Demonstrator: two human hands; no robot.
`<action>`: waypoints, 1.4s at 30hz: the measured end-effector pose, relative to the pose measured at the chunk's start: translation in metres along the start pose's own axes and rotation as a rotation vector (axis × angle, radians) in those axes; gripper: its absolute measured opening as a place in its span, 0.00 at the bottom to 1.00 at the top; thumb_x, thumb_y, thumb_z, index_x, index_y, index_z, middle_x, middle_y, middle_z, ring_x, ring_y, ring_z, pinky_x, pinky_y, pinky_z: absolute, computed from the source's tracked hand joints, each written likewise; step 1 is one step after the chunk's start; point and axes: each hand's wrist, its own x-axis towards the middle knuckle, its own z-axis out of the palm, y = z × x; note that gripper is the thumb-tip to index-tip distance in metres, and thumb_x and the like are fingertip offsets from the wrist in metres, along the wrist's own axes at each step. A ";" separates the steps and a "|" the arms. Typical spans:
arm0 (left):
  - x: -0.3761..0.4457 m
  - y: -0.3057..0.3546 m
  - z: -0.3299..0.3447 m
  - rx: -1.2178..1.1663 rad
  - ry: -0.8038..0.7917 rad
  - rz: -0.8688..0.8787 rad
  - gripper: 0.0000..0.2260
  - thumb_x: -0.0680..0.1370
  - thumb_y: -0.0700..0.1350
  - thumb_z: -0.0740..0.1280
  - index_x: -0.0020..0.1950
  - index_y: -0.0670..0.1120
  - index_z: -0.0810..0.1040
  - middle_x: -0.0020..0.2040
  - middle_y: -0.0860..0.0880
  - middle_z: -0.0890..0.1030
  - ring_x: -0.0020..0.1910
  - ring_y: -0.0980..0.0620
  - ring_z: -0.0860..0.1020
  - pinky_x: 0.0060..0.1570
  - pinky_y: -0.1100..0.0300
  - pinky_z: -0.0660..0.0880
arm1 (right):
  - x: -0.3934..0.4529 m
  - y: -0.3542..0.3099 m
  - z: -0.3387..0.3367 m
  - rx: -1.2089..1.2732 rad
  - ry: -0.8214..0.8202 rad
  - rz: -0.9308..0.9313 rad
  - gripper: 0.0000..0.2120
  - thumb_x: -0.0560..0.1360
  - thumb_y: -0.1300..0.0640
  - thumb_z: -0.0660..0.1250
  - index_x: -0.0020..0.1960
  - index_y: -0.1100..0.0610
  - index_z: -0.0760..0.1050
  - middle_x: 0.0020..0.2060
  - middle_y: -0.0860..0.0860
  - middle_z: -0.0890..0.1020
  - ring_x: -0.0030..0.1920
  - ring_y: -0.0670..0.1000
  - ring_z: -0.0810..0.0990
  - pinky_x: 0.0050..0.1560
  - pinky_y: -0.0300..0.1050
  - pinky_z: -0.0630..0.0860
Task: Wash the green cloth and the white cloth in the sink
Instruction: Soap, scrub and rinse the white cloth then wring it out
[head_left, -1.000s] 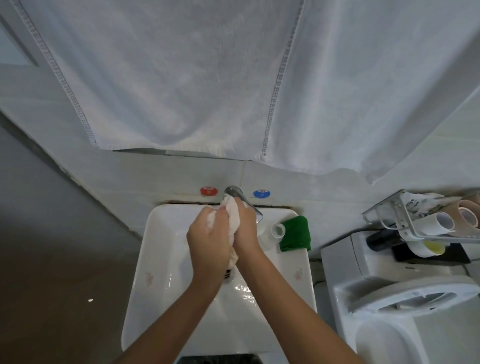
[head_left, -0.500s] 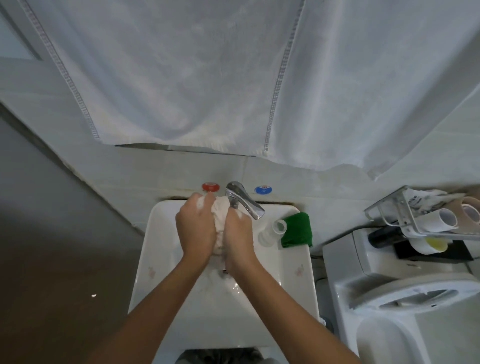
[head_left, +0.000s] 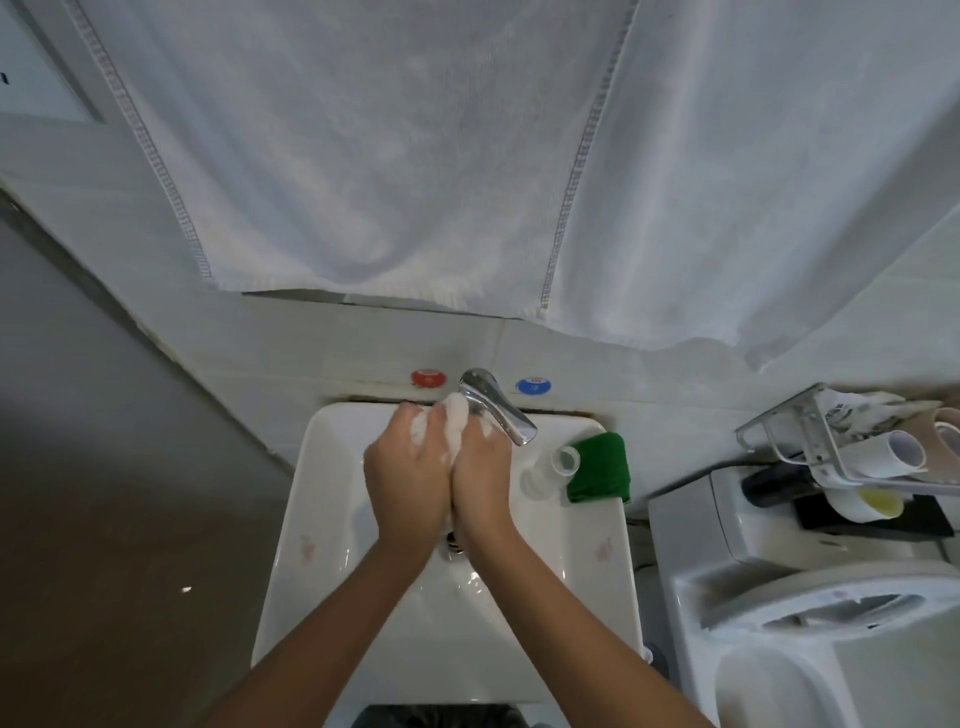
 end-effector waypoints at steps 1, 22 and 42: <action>0.007 -0.003 -0.001 0.030 -0.008 -0.004 0.12 0.79 0.47 0.64 0.37 0.44 0.72 0.34 0.48 0.78 0.35 0.49 0.76 0.35 0.60 0.69 | -0.005 0.004 0.001 0.004 -0.009 0.020 0.12 0.82 0.56 0.56 0.40 0.51 0.70 0.38 0.50 0.76 0.40 0.48 0.75 0.46 0.45 0.74; 0.037 0.019 -0.057 -0.328 -0.666 -0.165 0.19 0.70 0.37 0.74 0.56 0.53 0.76 0.53 0.52 0.82 0.51 0.57 0.81 0.45 0.66 0.77 | 0.011 -0.008 -0.052 -0.016 -0.025 -0.048 0.12 0.80 0.47 0.61 0.49 0.54 0.76 0.46 0.48 0.81 0.50 0.47 0.79 0.50 0.39 0.75; 0.072 0.026 -0.089 0.744 -0.855 0.252 0.06 0.66 0.51 0.64 0.39 0.50 0.77 0.33 0.52 0.77 0.33 0.52 0.74 0.31 0.59 0.65 | 0.020 -0.030 -0.068 -0.321 -0.080 -0.349 0.05 0.77 0.59 0.67 0.43 0.56 0.73 0.35 0.46 0.76 0.36 0.43 0.73 0.37 0.34 0.69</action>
